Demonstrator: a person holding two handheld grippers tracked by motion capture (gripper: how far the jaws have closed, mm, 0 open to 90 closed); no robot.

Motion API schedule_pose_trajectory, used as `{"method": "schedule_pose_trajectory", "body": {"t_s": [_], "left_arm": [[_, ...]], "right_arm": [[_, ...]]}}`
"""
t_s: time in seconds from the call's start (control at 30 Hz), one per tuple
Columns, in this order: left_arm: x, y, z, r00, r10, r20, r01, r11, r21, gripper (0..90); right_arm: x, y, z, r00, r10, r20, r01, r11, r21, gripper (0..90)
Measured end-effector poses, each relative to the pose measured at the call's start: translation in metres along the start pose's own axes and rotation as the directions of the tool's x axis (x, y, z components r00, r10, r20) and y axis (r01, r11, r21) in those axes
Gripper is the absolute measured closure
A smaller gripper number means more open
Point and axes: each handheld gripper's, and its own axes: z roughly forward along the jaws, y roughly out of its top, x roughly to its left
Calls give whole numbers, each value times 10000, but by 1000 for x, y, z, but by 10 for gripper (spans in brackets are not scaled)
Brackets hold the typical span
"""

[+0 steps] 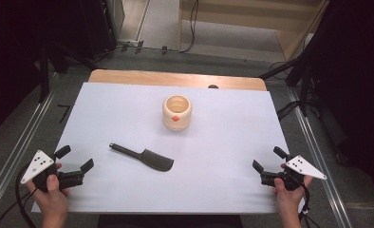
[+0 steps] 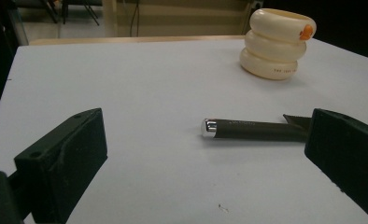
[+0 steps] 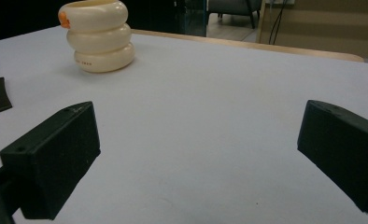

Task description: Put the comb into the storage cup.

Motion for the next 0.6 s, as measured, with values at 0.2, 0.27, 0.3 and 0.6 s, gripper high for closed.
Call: {"method": "schedule_pose_trajectory", "body": {"t_s": [0.2,0.27,0.3,0.6], "left_arm": [[-4,6,3,9999,-43,125,43,10000,35,7],[-7,11,2,9996,-8,271,10,10000,-64,158],[-9,14,3,9999,59,143,-59,10000,-40,158],[-28,38,19,9986,514,-99,-505,9958,762,607]], "right_arm": [[1,0,0,9999,-67,-119,68,10000,21,0],[0,0,0,9999,4,-156,-4,10000,12,0],[0,0,0,9999,13,-143,-13,10000,6,0],[2,-1,1,9996,-77,-262,80,9999,105,0]]}}
